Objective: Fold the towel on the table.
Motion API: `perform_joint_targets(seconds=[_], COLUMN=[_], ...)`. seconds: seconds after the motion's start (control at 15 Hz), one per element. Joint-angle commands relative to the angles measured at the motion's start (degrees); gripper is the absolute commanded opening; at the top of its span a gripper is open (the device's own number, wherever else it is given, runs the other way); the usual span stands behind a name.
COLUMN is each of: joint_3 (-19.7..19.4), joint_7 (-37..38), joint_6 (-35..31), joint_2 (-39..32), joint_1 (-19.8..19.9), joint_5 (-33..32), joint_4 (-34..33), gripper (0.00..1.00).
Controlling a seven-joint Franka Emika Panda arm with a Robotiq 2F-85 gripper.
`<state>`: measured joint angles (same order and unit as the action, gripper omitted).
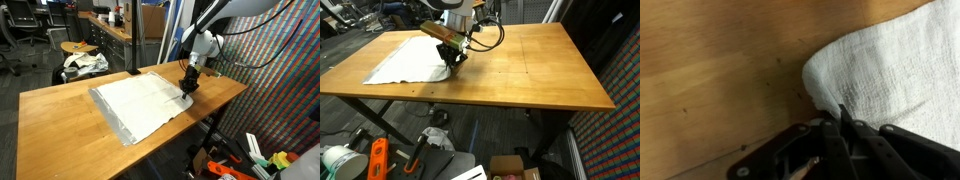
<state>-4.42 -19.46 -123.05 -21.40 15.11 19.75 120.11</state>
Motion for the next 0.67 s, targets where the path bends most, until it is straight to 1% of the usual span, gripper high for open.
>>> perform_joint_targets(seconds=[0.0, 0.07, 0.33, 0.53, 0.6], joint_3=[0.1, 0.0, 0.1, 0.2, 0.1], joint_7=[0.5, 0.9, 1.5, 2.0, 2.7], joint_6=[-1.3, -2.3, -7.0, -9.4, -9.9], joint_2=[2.1, 2.9, 7.2, 9.6, 9.6], joint_1=[-0.1, -0.5, -2.1, -3.9, -4.6], joint_5=[0.7, 0.2, -1.2, -3.5, -4.8], joint_4=[-0.1, 0.3, 3.1, 4.9, 5.1], gripper=[0.13, 0.14, 0.11, 0.13, 0.17])
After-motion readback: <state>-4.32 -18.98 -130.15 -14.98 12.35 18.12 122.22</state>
